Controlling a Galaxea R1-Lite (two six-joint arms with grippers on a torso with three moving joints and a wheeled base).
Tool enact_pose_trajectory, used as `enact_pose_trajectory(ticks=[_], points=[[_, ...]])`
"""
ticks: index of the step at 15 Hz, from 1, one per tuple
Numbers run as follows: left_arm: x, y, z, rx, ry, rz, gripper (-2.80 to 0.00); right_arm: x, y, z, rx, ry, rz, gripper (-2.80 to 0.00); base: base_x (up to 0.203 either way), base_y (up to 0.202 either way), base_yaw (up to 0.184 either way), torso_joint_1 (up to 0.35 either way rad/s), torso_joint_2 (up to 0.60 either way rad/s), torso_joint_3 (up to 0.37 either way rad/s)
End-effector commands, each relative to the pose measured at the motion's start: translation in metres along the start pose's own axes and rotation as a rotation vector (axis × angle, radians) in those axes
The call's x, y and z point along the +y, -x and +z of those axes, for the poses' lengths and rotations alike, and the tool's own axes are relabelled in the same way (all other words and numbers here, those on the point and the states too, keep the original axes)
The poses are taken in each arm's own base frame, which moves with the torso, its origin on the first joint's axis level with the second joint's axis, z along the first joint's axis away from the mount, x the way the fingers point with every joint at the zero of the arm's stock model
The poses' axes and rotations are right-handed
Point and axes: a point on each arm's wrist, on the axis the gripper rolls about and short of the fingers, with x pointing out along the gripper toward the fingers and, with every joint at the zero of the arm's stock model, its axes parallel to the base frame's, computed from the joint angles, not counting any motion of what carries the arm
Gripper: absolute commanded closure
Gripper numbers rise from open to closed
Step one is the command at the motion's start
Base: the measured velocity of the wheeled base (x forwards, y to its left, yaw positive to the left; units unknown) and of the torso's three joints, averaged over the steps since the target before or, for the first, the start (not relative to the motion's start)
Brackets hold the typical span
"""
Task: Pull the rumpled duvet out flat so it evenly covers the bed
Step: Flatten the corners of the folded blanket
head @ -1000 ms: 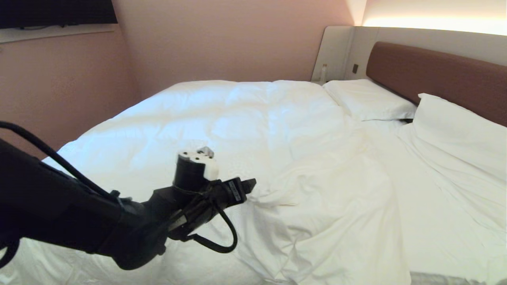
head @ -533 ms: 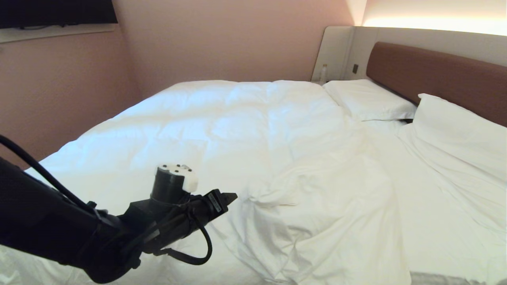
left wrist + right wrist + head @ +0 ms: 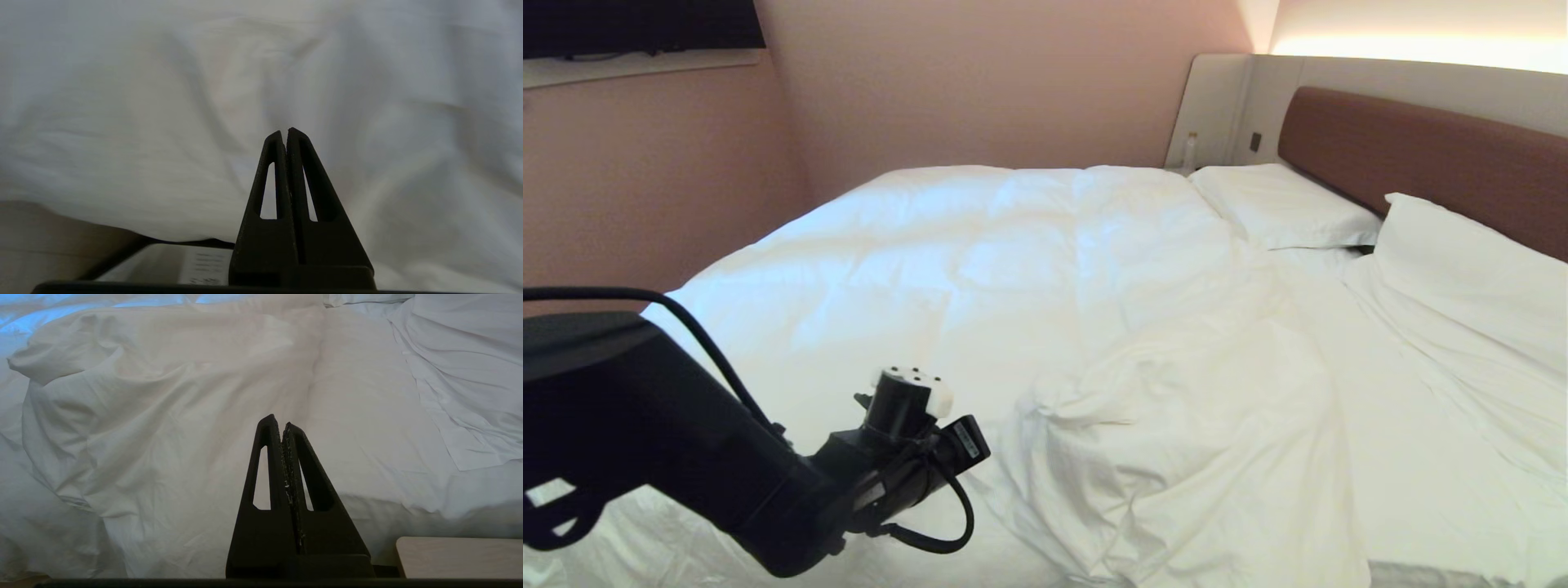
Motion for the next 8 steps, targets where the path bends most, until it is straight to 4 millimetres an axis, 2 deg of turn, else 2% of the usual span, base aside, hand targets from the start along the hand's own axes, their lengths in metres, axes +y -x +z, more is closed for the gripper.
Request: enact_pose_trajectory(ticks=[1, 8], points=[[0.014, -0.021, -0.015, 0.001, -0.018, 0.111, 0.0, 0.0, 0.0, 0.0, -0.001, 0.0, 0.0, 0.0, 0.0, 0.0, 0.0, 0.0, 0.0, 0.0], [0.017, -0.036, -0.02, -0.014, -0.086, 0.157, 0.0, 0.0, 0.0, 0.0, -0.001, 0.0, 0.0, 0.0, 0.0, 0.0, 0.0, 0.0, 0.0, 0.0]])
